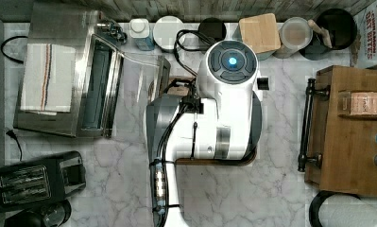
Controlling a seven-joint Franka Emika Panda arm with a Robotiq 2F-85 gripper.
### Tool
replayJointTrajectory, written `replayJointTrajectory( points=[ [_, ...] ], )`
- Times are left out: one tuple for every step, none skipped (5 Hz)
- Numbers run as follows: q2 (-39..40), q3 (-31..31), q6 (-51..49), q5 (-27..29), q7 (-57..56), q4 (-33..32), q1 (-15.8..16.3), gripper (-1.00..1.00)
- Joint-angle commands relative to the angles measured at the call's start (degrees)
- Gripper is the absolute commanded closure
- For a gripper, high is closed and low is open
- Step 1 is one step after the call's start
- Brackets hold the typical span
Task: Pick up the bowl.
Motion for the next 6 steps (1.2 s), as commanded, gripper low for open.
replayJointTrajectory(
  points=[
    [-1.8, -0.5, 3.0, 1.0, 0.7, -5.0, -0.7, 1.00],
    [-6.4, -2.5, 6.5, 2.3, 3.2, -12.1, -2.7, 1.00],
    [-11.6, -4.9, 9.9, 1.5, 7.5, -19.0, -4.5, 1.00],
    [-15.9, -6.8, 11.6, -0.1, 11.8, -23.2, -5.4, -1.00],
    [-17.9, -7.3, 11.9, -1.0, 13.1, -25.3, -7.1, -1.00],
    [-19.6, -8.8, 12.3, -0.9, 11.6, -28.3, -7.7, -1.00]
  ],
)
